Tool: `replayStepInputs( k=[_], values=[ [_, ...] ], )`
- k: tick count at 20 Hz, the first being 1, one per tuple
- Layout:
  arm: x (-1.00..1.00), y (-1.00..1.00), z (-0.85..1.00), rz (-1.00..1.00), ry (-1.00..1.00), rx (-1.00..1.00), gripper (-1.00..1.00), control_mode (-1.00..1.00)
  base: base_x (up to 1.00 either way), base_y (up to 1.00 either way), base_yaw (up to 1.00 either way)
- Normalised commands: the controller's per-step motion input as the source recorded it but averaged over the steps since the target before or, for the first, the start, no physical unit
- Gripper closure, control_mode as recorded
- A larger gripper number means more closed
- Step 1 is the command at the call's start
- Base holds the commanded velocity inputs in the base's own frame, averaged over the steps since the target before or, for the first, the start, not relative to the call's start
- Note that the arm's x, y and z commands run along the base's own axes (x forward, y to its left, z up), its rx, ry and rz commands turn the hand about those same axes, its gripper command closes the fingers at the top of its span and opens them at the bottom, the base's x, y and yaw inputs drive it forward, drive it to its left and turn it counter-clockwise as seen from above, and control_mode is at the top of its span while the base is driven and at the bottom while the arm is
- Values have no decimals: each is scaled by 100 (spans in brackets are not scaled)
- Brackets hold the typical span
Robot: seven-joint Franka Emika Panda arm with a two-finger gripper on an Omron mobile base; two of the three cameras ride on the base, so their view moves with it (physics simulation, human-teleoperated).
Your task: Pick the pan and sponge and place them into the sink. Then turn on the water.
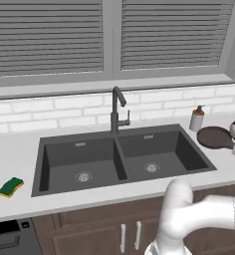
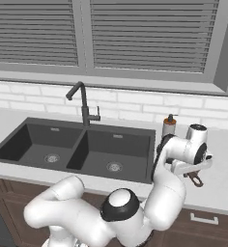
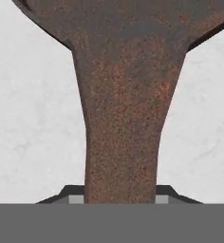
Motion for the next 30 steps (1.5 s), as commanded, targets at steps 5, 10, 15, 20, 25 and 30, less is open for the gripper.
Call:
replayStepInputs(
  k=[5, 10, 15, 20, 25, 30],
  values=[
    [-29, 0, 100, 0, 11, 0, 100, -100, 0, 0, 0],
    [-41, 0, 100, -5, 5, 2, 100, -100, 0, 0, 0],
    [-35, 0, 89, -3, 0, 11, 100, -100, 0, 0, 0],
    [-23, 11, 72, 2, 0, 18, 100, -100, 0, 0, 0],
    [-2, 33, 32, 0, 0, 22, 100, -100, 0, 0, 0],
    [0, 79, -4, 4, -1, 20, 100, -100, 0, 0, 0]
  ],
)
